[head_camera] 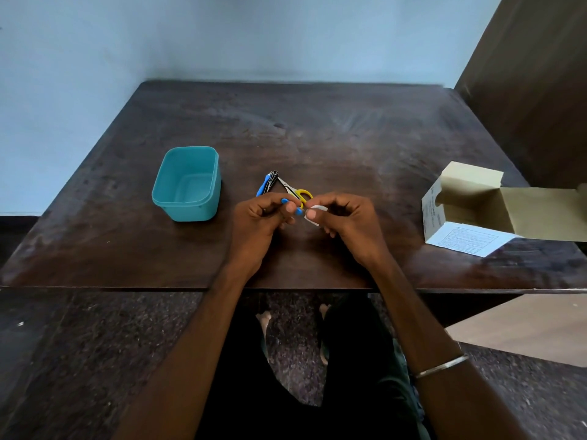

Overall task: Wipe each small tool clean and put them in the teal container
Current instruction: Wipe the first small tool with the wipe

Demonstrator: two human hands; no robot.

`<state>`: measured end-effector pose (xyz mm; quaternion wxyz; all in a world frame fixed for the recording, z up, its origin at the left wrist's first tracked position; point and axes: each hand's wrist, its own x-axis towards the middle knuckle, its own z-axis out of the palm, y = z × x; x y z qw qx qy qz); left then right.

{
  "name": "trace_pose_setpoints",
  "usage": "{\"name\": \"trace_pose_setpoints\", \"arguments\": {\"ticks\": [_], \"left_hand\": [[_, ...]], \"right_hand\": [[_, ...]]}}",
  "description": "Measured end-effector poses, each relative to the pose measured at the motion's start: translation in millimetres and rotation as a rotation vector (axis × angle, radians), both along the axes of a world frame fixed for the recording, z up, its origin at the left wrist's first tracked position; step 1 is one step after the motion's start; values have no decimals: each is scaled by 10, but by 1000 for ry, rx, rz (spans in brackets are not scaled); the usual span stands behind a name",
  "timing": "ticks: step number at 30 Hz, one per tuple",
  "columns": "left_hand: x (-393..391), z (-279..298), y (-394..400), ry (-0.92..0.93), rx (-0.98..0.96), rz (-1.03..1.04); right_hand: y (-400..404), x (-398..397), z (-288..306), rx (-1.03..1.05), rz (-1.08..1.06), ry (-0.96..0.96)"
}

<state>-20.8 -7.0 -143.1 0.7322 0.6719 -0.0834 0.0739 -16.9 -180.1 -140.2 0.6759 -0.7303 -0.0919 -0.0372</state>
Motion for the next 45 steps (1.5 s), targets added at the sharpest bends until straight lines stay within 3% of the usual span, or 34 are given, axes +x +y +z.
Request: {"name": "trace_pose_setpoints", "arguments": {"ticks": [7,20,24,30,36,45], "left_hand": [[25,-21,27,32,-100,137],[36,-22,45,76,-90,194],[2,21,5,105,-96,168],[-41,43,-23,78,216,84],[-45,48,-48,-41,507,82],[-82,282,96,45,667,234]], "right_hand": [[-8,3,-3,24,-16,3],[7,31,-51,175,-66,0],[-9,48,-48,250,-177,-20],[-33,64,-39,294,-300,-52],[-19,66,-25,298,-256,-22],[-48,70,-35,314,-313,-19]]}}
